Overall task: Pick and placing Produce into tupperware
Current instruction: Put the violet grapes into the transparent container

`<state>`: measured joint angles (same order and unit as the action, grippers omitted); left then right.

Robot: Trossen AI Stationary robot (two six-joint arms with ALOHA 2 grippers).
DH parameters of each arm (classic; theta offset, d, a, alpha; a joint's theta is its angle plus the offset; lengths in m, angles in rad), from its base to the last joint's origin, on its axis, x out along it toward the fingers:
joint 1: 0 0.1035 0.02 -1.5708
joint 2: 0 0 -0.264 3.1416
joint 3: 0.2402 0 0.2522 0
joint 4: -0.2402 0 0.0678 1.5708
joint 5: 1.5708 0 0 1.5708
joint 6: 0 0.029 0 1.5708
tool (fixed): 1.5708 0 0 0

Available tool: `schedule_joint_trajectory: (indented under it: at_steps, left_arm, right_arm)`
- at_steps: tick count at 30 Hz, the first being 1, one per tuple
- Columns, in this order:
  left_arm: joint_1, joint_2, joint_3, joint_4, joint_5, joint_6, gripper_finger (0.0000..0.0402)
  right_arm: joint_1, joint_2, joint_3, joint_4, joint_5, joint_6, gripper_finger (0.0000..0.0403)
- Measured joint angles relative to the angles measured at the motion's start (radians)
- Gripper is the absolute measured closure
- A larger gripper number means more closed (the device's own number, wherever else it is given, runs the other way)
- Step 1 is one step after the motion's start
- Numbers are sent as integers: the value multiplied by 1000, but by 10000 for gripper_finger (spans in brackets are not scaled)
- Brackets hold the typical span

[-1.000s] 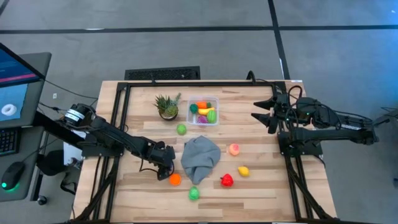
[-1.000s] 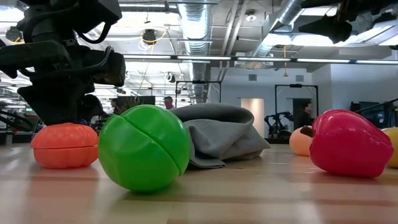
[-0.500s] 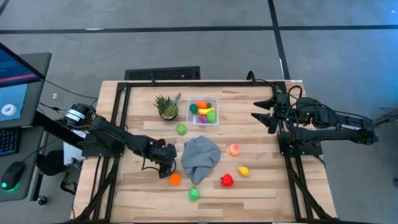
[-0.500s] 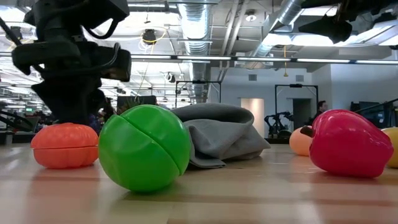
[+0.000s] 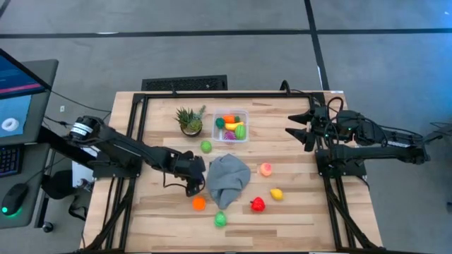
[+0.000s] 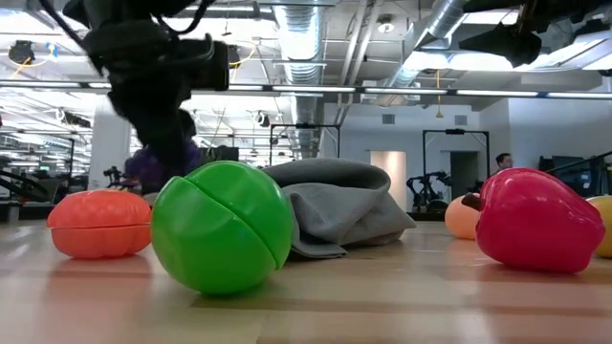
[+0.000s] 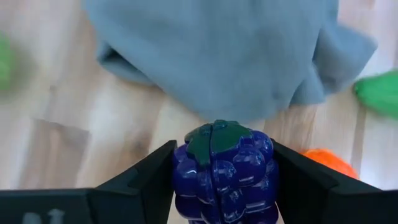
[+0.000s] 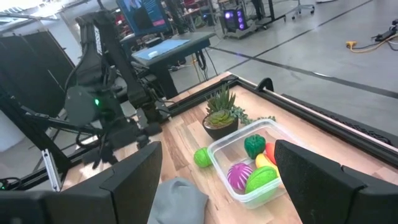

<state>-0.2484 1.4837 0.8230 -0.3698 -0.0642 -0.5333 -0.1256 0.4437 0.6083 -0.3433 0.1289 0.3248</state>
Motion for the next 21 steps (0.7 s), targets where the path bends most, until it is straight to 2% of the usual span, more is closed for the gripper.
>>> schedule_joint_trajectory:
  at_steps: [11, 16, 21]
  left_arm:
    - [68, -260, 0, 1, -229, 60, 191]
    - [121, -328, 0, 3, -264, 119, 191]
    - [173, -334, 0, 50, -263, 173, 191]
  right_arm:
    - [1, 0, 0, 1, 0, -1, 70]
    - [0, 0, 0, 3, 1, -1, 70]
    - [0, 0, 0, 12, 1, -1, 70]
